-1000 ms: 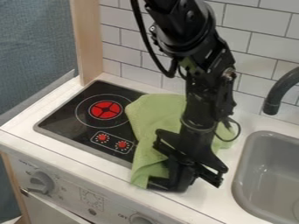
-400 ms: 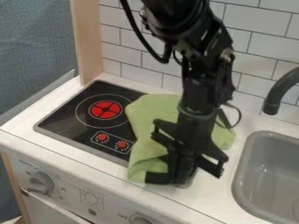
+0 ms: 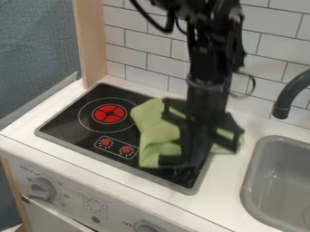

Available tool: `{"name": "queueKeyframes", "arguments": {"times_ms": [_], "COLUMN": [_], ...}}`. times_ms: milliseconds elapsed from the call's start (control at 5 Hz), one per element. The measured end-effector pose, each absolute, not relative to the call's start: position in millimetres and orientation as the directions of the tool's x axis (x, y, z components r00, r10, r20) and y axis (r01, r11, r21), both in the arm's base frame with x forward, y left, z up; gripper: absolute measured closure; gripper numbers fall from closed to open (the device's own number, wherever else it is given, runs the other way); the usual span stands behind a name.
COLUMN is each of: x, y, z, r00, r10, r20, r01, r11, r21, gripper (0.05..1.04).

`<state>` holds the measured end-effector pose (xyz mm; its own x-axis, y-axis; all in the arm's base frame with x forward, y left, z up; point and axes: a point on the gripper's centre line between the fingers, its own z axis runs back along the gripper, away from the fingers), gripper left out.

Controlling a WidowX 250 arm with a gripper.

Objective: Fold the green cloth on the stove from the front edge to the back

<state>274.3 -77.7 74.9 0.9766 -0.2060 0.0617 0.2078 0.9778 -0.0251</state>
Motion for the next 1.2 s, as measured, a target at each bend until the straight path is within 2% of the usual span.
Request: {"name": "queueKeyframes", "arguments": {"times_ms": [200, 600, 1200], "x": [297, 339, 387], "y": [-66, -58, -23], "z": [97, 103, 71], "r00": [0.98, 0.984, 0.998], "r10": [-0.169, -0.149, -0.059], "r20": [0.108, 0.101, 0.028], "r01": [0.176, 0.156, 0.06], "r11": [0.983, 0.986, 0.998], "r21": [-0.054, -0.063, -0.032], "gripper": [1.033, 1.033, 1.033]}}
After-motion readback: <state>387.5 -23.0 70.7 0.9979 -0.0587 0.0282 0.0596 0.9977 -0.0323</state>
